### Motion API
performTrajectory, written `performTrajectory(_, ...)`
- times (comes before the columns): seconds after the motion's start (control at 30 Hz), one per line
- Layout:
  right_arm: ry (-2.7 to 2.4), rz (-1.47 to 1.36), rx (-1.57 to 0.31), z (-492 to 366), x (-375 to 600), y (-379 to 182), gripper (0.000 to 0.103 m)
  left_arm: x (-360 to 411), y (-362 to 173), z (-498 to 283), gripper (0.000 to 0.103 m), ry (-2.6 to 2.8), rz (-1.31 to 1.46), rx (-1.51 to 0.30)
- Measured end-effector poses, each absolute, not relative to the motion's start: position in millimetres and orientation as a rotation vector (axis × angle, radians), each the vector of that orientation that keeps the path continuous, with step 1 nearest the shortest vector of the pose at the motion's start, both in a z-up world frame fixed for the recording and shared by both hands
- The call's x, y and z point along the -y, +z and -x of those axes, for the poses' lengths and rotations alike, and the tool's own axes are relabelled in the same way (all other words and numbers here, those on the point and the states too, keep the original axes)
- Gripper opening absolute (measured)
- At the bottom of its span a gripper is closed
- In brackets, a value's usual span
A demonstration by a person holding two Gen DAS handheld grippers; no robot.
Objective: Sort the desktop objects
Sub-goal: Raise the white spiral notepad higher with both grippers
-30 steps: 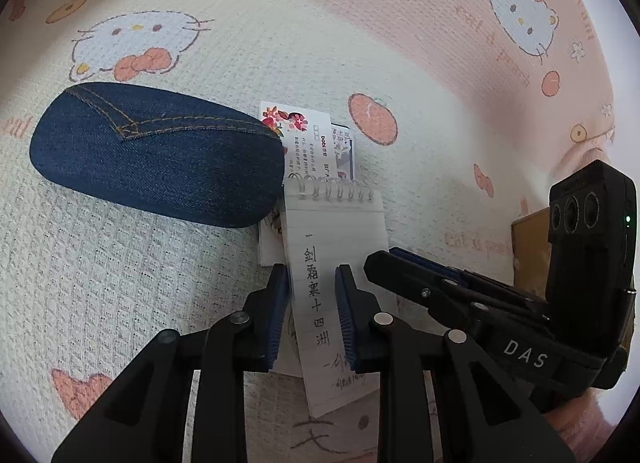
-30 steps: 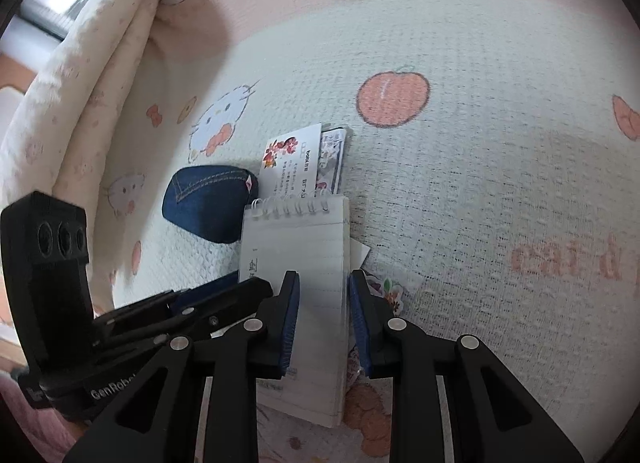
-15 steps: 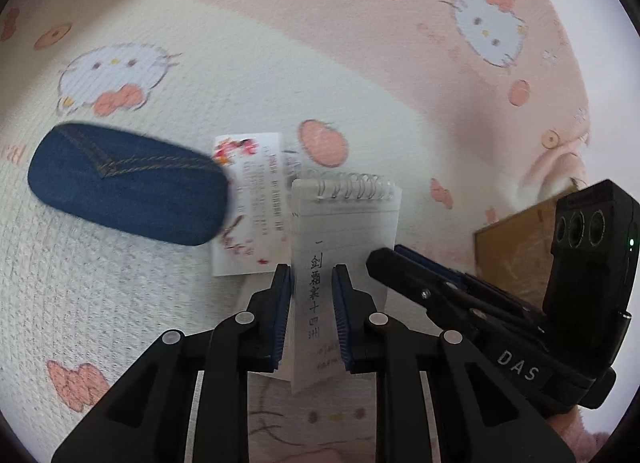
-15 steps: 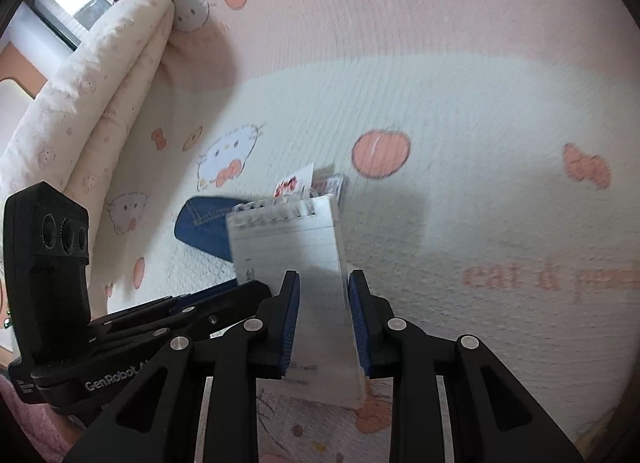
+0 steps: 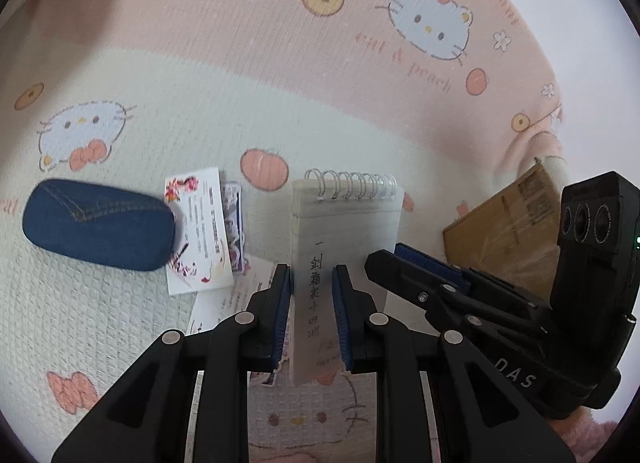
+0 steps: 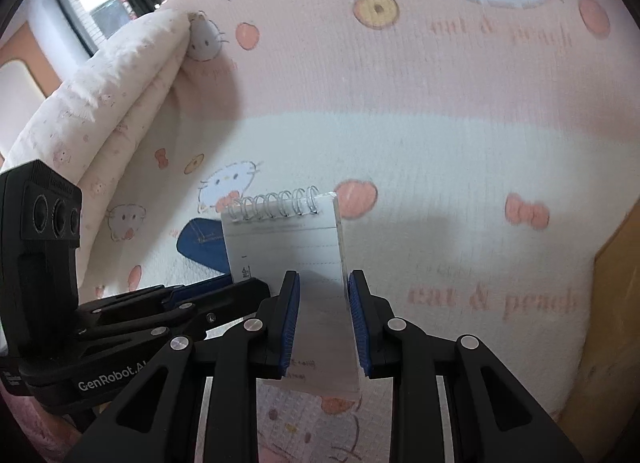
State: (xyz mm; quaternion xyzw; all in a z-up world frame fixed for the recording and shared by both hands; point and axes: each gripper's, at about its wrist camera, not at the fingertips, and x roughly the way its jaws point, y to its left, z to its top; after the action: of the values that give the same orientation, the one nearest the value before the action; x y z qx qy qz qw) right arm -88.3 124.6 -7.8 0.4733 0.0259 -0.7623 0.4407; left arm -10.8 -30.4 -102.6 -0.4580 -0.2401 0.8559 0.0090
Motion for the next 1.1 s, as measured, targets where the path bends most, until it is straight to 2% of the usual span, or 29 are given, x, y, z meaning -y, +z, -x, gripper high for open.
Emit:
performTrajectory(0.37, -1.768, -1.252, -0.069, 94, -97, -54, 0.022, 48, -122, 20, 0.023, 2.752, 1.567, 0.645)
performTrajectory(0.63, -1.663, -1.245, -0.098, 97, -59, -78, 0.022, 88, -143, 28, 0.023, 2.742, 1.686, 0.779)
performTrajectory(0.8, -1.642, -1.312, -0.033, 107, -56, -94, 0.023, 96, -159, 29, 0.023, 2.672, 1.725, 0.904)
performTrajectory(1.1, -1.626, -1.317, -0.011, 110, -58, -96, 0.023, 97, -163, 31, 0.023, 2.631, 1.762, 0.920)
